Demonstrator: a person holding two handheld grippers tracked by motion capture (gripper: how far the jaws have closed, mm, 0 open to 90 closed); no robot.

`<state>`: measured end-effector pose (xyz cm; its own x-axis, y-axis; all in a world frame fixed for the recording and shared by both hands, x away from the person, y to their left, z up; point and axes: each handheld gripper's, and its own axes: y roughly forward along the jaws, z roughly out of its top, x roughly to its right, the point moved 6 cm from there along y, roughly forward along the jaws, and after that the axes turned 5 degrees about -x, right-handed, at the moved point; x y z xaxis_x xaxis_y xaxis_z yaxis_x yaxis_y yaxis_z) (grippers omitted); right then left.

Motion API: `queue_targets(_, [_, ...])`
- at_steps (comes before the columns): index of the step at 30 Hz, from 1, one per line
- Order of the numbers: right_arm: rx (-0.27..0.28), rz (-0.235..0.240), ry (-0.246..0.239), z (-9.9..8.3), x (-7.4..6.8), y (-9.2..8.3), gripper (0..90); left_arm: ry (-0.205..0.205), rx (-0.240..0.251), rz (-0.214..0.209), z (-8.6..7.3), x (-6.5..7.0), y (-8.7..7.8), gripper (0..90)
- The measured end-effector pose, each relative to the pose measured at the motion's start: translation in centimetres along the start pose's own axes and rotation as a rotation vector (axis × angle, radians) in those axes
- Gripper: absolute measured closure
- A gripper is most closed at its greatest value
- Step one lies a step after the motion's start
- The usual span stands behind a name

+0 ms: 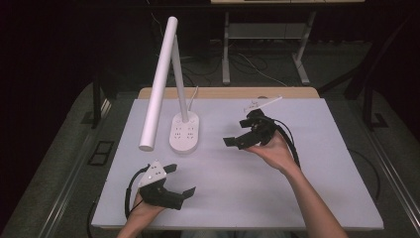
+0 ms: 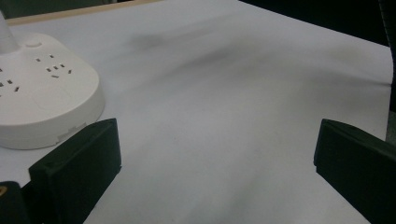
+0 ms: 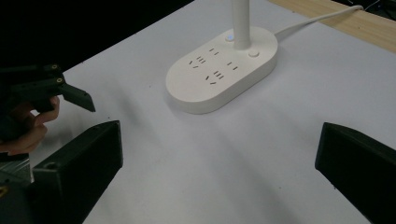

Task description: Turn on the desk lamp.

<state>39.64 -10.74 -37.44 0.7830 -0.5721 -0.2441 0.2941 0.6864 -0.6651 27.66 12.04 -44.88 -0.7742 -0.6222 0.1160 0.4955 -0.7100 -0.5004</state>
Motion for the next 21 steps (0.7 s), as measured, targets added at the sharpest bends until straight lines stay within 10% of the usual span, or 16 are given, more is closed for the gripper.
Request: queue_targets(21, [0.004, -0.017, 0.09, 2.1, 2.2, 3.9, 0.3, 0.015, -0.005, -0.014, 0.0, 0.4, 0.2, 0.0])
